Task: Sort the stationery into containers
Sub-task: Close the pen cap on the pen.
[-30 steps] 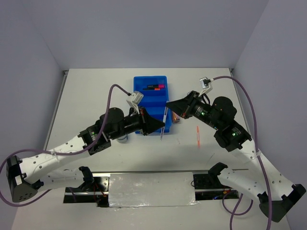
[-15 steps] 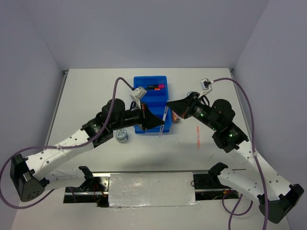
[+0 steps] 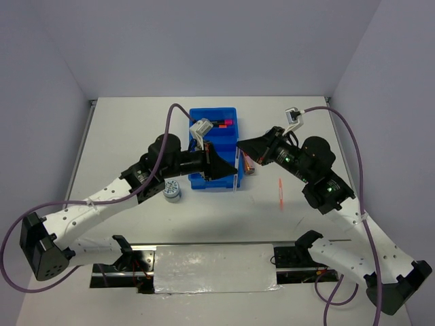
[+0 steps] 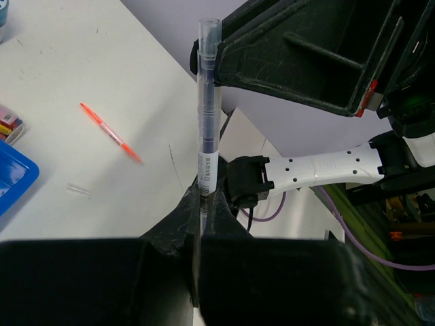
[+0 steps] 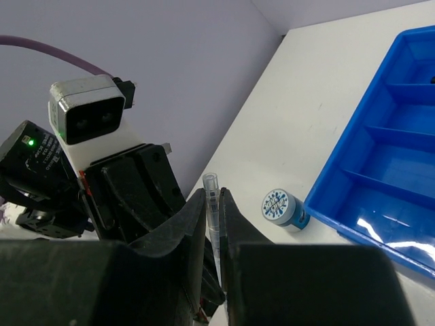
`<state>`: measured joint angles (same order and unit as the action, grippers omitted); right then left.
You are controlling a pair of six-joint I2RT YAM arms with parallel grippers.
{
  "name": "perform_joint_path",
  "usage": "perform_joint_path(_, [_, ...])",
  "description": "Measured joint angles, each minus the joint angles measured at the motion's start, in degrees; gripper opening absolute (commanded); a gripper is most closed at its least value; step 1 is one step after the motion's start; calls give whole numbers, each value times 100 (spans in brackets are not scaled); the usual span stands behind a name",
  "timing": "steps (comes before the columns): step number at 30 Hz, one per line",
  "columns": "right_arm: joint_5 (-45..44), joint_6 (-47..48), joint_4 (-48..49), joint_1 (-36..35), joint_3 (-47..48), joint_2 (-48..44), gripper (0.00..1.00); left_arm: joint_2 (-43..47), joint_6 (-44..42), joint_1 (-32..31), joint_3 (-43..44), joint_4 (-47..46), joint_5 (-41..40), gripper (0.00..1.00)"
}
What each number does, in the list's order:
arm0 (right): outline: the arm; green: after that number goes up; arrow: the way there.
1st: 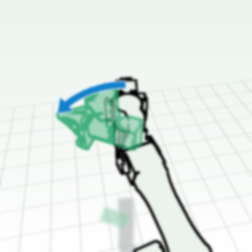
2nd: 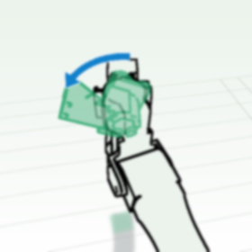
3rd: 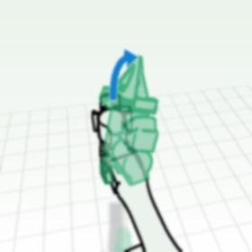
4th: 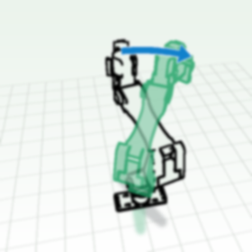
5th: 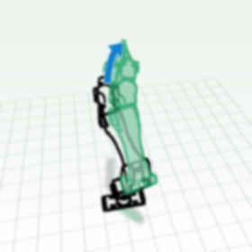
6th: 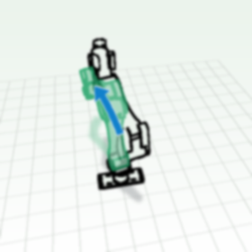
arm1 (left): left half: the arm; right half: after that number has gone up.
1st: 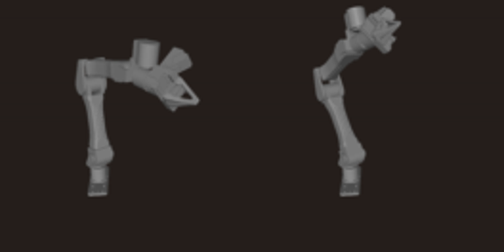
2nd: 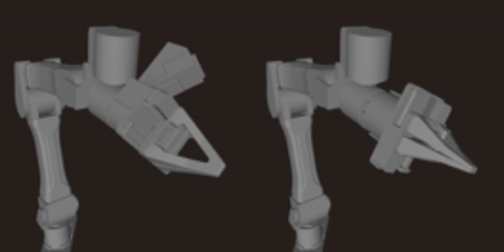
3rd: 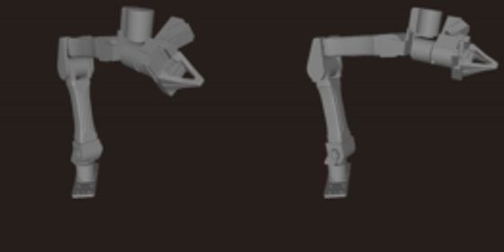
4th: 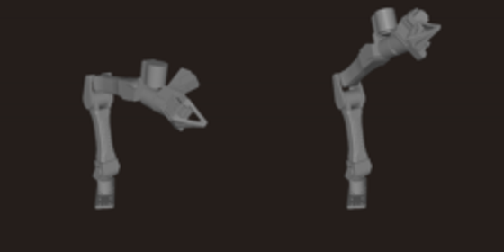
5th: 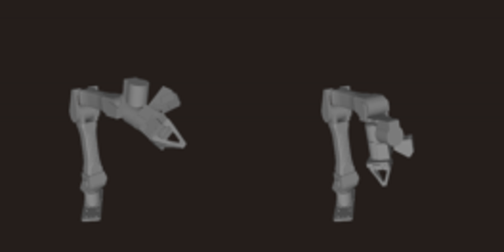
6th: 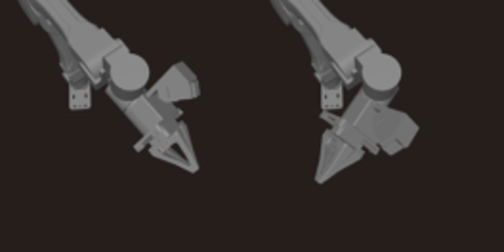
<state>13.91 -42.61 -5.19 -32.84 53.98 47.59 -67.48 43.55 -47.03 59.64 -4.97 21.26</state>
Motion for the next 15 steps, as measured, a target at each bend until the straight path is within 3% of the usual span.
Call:
perform_joint_path(3, [-7,-50,-13,0,0,39,0,-68,7,4,17,-4,31,18])
perform_joint_path(10, [-37,-192,-42,0,0,63,0,-107,39,15,17,-66,103,22])
perform_joint_path(15, [-4,-273,-131,-11,0,63,0,-195,87,55,17,-317,160,34])
